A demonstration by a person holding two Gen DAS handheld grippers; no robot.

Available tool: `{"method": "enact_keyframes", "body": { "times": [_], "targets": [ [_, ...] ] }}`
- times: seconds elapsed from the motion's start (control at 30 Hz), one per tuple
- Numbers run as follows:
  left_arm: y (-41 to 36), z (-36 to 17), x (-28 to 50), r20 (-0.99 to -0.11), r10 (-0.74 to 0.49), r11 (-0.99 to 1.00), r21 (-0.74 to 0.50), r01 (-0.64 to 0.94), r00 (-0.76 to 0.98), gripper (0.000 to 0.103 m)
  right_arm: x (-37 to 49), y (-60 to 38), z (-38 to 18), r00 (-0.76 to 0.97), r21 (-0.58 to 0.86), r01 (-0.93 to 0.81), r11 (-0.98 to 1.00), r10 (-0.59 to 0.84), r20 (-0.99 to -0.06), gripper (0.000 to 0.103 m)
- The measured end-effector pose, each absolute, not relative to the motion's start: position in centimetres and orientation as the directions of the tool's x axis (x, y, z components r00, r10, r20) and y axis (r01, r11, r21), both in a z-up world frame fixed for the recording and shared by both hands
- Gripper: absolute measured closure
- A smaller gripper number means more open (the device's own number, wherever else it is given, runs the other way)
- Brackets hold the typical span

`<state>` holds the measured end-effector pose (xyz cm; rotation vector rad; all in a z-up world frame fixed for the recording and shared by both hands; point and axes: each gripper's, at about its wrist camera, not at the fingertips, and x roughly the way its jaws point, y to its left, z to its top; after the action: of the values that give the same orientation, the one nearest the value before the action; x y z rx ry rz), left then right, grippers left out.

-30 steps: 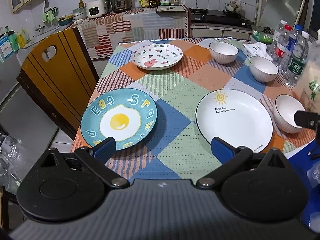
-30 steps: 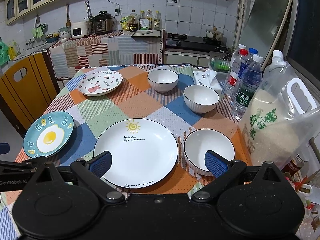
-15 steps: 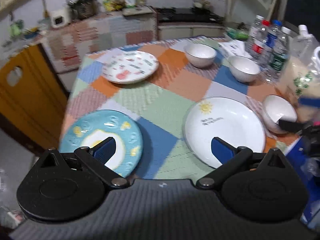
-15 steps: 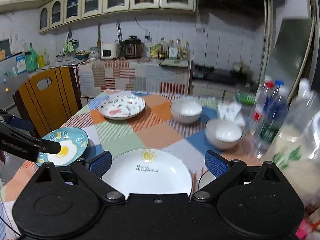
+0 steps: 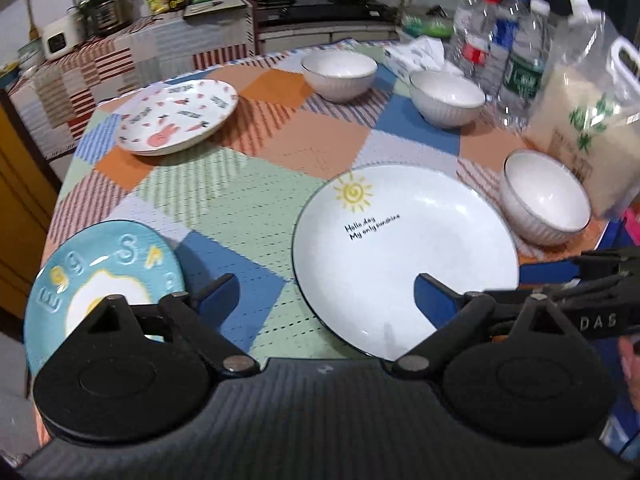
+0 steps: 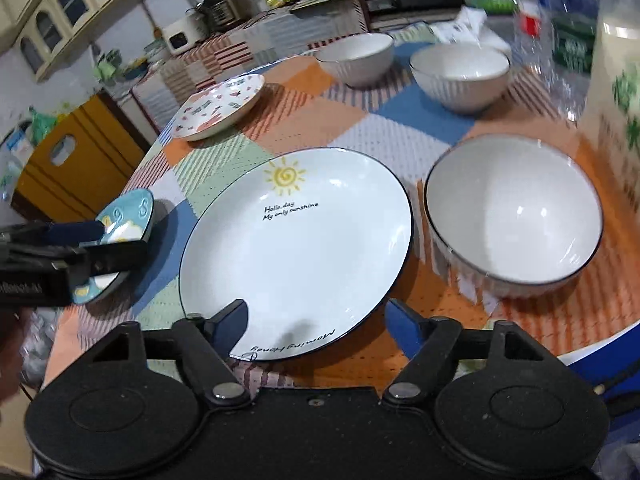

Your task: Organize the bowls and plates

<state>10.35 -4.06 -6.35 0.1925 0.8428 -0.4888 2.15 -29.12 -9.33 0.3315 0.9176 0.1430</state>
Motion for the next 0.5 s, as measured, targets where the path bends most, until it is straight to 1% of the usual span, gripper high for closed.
{"method": "enact_keyframes", "body": {
  "times": [0.07, 0.1, 0.13, 0.17, 0.2, 0.23, 0.27, 0.3, 0.33, 0.37, 0.4, 0.47, 0.5],
  "targets": [
    [-4.5, -7.4, 11.0, -0.765, -0.336, 0.875, -0.036, 0.484, 0.55, 0.02, 2.3, -29.4, -10.3, 0.613, 0.352, 0.044, 0.935, 0.253, -0.748, 0.034],
    [-4.6, -7.9, 11.5, -0.774, -0.341, 0.875, -0.053, 0.482, 0.534, 0.021, 2.5, -29.6, -10.7, 0.617, 0.35, 0.054, 0.935, 0.244, -0.748, 0.045],
    [-4.7, -8.4, 12.0, -0.784, -0.343, 0.876, -0.068, 0.478, 0.517, 0.025, 2.5, -29.9, -10.8, 0.626, 0.337, 0.08, 0.938, 0.216, -0.749, 0.051],
    [-4.7, -8.7, 12.4, -0.793, -0.343, 0.878, -0.079, 0.473, 0.504, 0.031, 2.5, -30.0, -11.0, 0.638, 0.322, 0.115, 0.94, 0.179, -0.749, 0.051],
    [-4.7, -9.1, 12.9, -0.8, -0.346, 0.879, -0.093, 0.468, 0.491, 0.033, 2.5, -30.1, -11.1, 0.643, 0.325, 0.124, 0.938, 0.174, -0.746, 0.056],
    [-4.6, -9.5, 13.3, -0.806, -0.348, 0.879, -0.103, 0.465, 0.479, 0.038, 2.6, -30.2, -11.2, 0.644, 0.33, 0.122, 0.936, 0.179, -0.744, 0.058],
    [-4.6, -9.8, 13.7, -0.813, -0.345, 0.881, -0.109, 0.46, 0.469, 0.046, 2.6, -30.1, -11.3, 0.643, 0.323, 0.118, 0.939, 0.175, -0.745, 0.058],
    [-4.6, -10.1, 14.1, -0.819, -0.349, 0.881, -0.122, 0.457, 0.455, 0.048, 2.7, -30.1, -11.4, 0.644, 0.315, 0.112, 0.943, 0.172, -0.746, 0.061],
    [-4.5, -10.3, 14.4, -0.823, -0.355, 0.881, -0.136, 0.454, 0.443, 0.055, 2.8, -30.1, -11.6, 0.643, 0.308, 0.107, 0.945, 0.17, -0.747, 0.067],
    [-4.5, -10.5, 14.7, -0.827, -0.36, 0.881, -0.148, 0.449, 0.431, 0.064, 2.8, -30.1, -11.8, 0.641, 0.301, 0.108, 0.948, 0.165, -0.749, 0.071],
    [-4.5, -10.8, 15.0, -0.834, -0.36, 0.882, -0.158, 0.445, 0.419, 0.066, 2.9, -30.2, -12.1, 0.639, 0.3, 0.111, 0.947, 0.163, -0.752, 0.075],
    [-4.4, -11.3, 15.5, -0.845, -0.356, 0.888, -0.172, 0.427, 0.4, 0.076, 3.1, -30.5, -12.4, 0.654, 0.321, 0.112, 0.941, 0.173, -0.736, 0.077],
    [-4.3, -11.6, 15.8, -0.85, -0.358, 0.89, -0.185, 0.417, 0.388, 0.077, 3.2, -30.8, -12.4, 0.653, 0.324, 0.109, 0.94, 0.178, -0.736, 0.079]
  ]
}}
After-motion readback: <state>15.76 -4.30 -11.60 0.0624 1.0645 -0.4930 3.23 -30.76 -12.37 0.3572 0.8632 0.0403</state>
